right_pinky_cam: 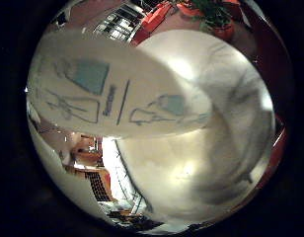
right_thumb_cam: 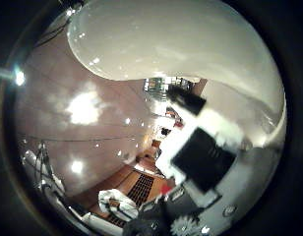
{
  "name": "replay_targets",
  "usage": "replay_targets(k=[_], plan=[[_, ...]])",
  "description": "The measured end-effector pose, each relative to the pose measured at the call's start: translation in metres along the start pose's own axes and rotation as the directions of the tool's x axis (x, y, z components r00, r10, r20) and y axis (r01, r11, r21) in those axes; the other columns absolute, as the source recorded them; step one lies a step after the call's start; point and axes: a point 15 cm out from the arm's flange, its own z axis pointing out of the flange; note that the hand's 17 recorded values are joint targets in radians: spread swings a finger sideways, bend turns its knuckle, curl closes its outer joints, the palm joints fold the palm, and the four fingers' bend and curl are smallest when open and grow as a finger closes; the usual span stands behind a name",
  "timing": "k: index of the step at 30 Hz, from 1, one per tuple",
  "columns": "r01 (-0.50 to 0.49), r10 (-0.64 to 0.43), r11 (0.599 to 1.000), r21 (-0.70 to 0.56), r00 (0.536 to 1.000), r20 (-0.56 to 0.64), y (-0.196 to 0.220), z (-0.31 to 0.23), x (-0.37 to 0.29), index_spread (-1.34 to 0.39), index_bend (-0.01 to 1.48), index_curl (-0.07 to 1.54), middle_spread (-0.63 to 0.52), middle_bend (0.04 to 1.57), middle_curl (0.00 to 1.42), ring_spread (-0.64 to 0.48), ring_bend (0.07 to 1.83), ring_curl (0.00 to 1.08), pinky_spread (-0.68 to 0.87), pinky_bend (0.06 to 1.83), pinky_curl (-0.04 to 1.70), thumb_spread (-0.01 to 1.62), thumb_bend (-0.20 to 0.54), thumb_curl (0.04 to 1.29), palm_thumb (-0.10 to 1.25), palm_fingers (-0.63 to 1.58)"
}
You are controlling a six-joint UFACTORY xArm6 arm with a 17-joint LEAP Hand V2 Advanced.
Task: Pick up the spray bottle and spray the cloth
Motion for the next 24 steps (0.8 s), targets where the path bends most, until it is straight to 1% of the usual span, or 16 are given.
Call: replay_targets(k=[1, 2, 3, 5, 9, 12, 15, 18, 20, 22, 24], plan=[[-0.007, 0.007, 1.000, -0.010, 1.000, 0.007, 0.001, 0.004, -0.003, -0.31, 0.25, 0.44, -0.16, 0.60, 0.56, -0.18, 0.92, 0.43, -0.14, 0.71, 0.35, 1.02, -0.007, 0.46, 0.94, 1.14], [-0.009, 0.009, 1.000, -0.019, 1.000, 0.013, 0.003, 0.008, -0.005, -0.33, 0.31, 0.48, -0.17, 0.64, 0.58, -0.19, 0.94, 0.45, -0.19, 0.76, 0.38, 1.03, -0.006, 0.47, 0.96, 1.16], [-0.008, 0.009, 1.000, -0.021, 1.000, 0.017, 0.002, 0.010, -0.006, -0.34, 0.38, 0.53, -0.17, 0.70, 0.61, -0.18, 0.97, 0.47, -0.24, 0.81, 0.41, 1.07, -0.005, 0.47, 0.98, 1.20], [-0.004, 0.004, 1.000, -0.020, 1.000, 0.027, 0.000, 0.016, -0.011, -0.34, 0.47, 0.58, -0.15, 0.83, 0.66, -0.18, 1.01, 0.49, -0.28, 0.87, 0.45, 1.12, -0.007, 0.46, 0.99, 1.25], [0.005, -0.003, 1.000, -0.027, 0.999, 0.047, -0.004, 0.029, -0.026, -0.30, 0.74, 0.71, -0.12, 1.01, 0.70, -0.17, 1.13, 0.54, -0.28, 1.04, 0.55, 1.19, -0.009, 0.44, 1.00, 1.28], [0.018, -0.017, 0.999, -0.031, 0.999, 0.044, -0.006, 0.030, -0.035, -0.28, 0.88, 0.76, -0.11, 1.13, 0.72, -0.18, 1.22, 0.58, -0.25, 1.15, 0.64, 1.22, -0.008, 0.43, 1.01, 1.26], [0.049, -0.047, 0.998, -0.044, 0.998, 0.040, -0.008, 0.032, -0.055, -0.24, 1.02, 0.80, -0.11, 1.24, 0.73, -0.19, 1.30, 0.61, -0.22, 1.21, 0.73, 1.20, -0.007, 0.46, 1.04, 1.21], [0.068, -0.066, 0.995, -0.076, 0.997, 0.035, -0.007, 0.038, -0.077, -0.22, 1.09, 0.80, -0.12, 1.30, 0.74, -0.19, 1.35, 0.64, -0.20, 1.24, 0.82, 1.14, -0.010, 0.50, 1.07, 1.17], [0.093, -0.090, 0.987, -0.131, 0.995, 0.031, -0.002, 0.045, -0.096, -0.21, 1.12, 0.80, -0.12, 1.33, 0.74, -0.20, 1.37, 0.65, -0.19, 1.24, 0.87, 1.10, -0.010, 0.52, 1.08, 1.15], [0.133, -0.134, 0.970, -0.202, 0.991, 0.007, 0.001, 0.046, -0.112, -0.20, 1.15, 0.79, -0.12, 1.35, 0.73, -0.19, 1.38, 0.67, -0.19, 1.24, 0.93, 1.06, -0.014, 0.55, 1.08, 1.14], [0.165, -0.182, 0.944, -0.284, 0.983, -0.034, 0.007, 0.043, -0.124, -0.20, 1.17, 0.79, -0.12, 1.36, 0.73, -0.20, 1.39, 0.68, -0.18, 1.24, 0.97, 1.04, -0.013, 0.57, 1.08, 1.13]])
